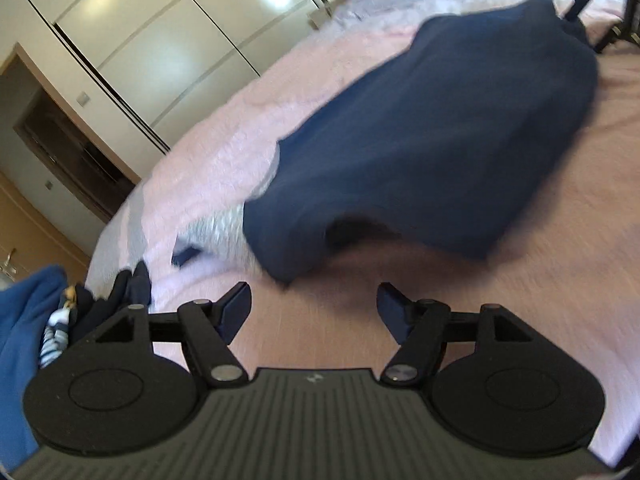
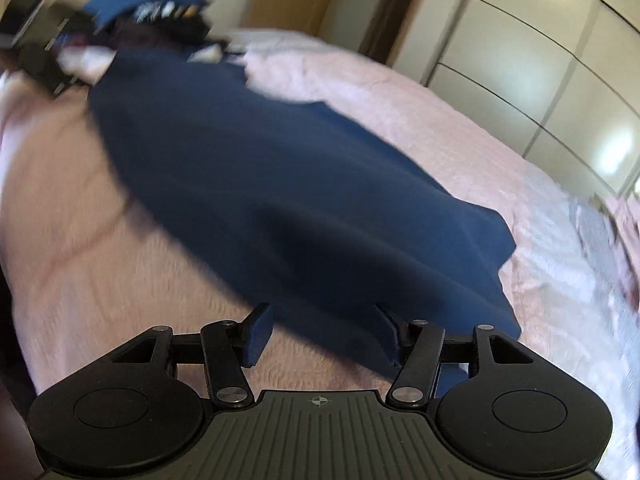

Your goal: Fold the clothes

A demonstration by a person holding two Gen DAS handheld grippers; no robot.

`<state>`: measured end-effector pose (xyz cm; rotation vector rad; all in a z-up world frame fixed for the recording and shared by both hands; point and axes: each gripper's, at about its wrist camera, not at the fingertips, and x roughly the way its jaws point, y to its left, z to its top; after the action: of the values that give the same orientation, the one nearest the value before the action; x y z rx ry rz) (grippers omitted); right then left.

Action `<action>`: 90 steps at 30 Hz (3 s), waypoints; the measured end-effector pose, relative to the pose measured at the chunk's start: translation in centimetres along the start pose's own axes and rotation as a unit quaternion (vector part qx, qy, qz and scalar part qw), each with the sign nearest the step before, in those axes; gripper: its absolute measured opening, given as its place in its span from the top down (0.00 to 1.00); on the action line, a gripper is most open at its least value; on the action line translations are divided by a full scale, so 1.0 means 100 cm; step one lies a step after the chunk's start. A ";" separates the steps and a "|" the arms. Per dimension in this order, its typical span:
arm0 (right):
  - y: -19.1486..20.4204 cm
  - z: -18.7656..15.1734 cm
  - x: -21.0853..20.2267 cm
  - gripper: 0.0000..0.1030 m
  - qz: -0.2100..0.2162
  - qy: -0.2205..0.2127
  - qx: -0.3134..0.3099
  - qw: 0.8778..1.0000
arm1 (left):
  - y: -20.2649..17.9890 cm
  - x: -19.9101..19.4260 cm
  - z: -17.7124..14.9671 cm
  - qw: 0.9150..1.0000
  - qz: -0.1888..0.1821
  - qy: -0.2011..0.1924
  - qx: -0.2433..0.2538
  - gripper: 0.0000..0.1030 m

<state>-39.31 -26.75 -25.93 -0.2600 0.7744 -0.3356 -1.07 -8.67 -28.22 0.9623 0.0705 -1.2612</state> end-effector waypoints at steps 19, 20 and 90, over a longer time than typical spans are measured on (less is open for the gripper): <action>0.011 -0.020 0.035 0.40 -0.090 0.019 -0.179 0.980 | 0.058 -0.050 0.012 0.996 0.086 0.017 0.005 0.62; 0.010 -0.023 0.037 0.40 -0.092 0.019 -0.180 0.979 | 0.040 -0.050 0.007 0.997 0.068 0.018 0.024 0.48; 0.013 -0.064 -0.099 1.00 -0.120 0.027 -0.059 0.991 | -0.011 -0.107 -0.040 0.988 0.036 0.080 0.129 0.99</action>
<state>-50.29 -22.42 -24.50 -0.4583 0.8202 -0.5260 -4.01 2.14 -25.62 1.2777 -0.0032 -1.1430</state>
